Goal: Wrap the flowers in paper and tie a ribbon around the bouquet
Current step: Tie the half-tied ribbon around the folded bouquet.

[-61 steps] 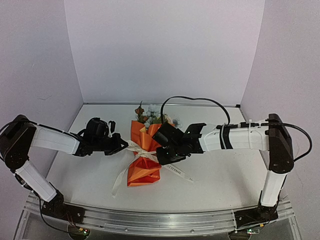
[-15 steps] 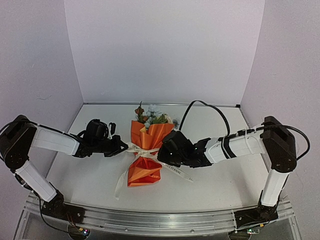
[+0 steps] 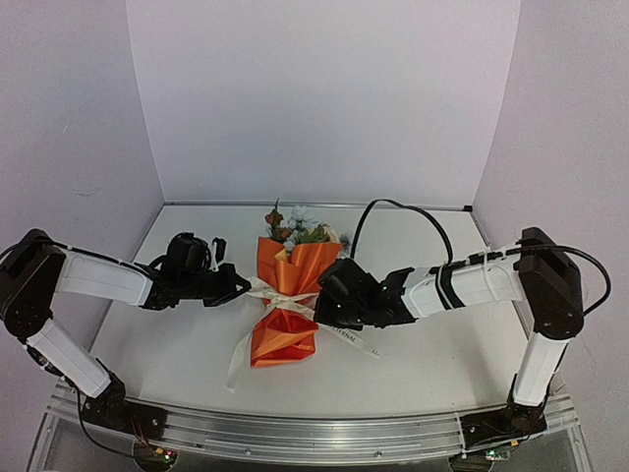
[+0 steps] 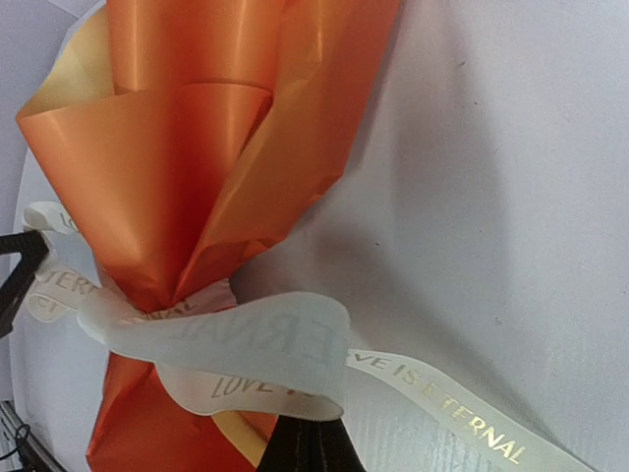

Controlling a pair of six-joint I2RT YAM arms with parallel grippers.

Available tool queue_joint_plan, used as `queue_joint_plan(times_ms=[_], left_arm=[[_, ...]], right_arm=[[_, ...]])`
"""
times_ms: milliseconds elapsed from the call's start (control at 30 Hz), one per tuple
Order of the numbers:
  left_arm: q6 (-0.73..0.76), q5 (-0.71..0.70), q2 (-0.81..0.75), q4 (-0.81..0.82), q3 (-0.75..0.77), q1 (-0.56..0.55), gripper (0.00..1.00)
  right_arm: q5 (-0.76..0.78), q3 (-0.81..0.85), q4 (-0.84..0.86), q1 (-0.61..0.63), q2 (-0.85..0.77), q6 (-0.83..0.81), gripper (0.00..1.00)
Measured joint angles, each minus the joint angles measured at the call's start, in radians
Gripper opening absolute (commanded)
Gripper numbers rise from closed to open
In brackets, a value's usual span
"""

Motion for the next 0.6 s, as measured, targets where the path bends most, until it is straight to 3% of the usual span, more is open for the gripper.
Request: queue_joint_plan(times_ms=[300,333,500,600], left_arm=[[0.0,-0.023,-0.018,-0.001,-0.025,0.001,0.0],[0.0,-0.024,-0.019,-0.001,-0.027,0.001,0.0],[0.0,-0.023,-0.02,0.0,-0.031,0.001,0.0],[0.0,-0.022,-0.02,0.0,-0.031,0.001,0.0]], right_arm=[[0.028,-0.017,-0.125,0.0,-0.053,-0.037,0.0],[0.029,-0.019,-0.133,0.0,-0.06,-0.041,0.05],[0.028,-0.02,-0.137,0.006,-0.07,-0.071,0.51],[0.028,-0.015,-0.138,0.019,-0.07,-0.114,0.61]])
